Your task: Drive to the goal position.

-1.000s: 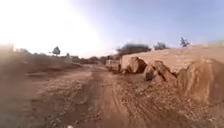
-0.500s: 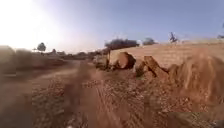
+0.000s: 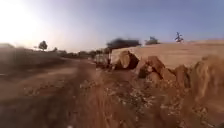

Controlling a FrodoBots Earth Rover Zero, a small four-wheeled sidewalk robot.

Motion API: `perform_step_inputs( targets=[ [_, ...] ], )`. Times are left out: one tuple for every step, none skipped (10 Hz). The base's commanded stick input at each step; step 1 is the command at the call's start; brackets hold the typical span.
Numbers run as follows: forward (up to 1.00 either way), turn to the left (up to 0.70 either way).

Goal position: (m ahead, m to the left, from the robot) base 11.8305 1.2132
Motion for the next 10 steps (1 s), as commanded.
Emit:
perform_step_inputs(
  targets=[
    [0.7, 0.04],
    [0.7, 0.11],
    [0.7, 0.17],
    [0.7, 0.24],
    [0.7, 0.31],
    [0.7, 0.0],
    [0.7, 0.0],
    [0.7, 0.0],
    [0.7, 0.32],
    [0.7, 0.17]
  ],
)
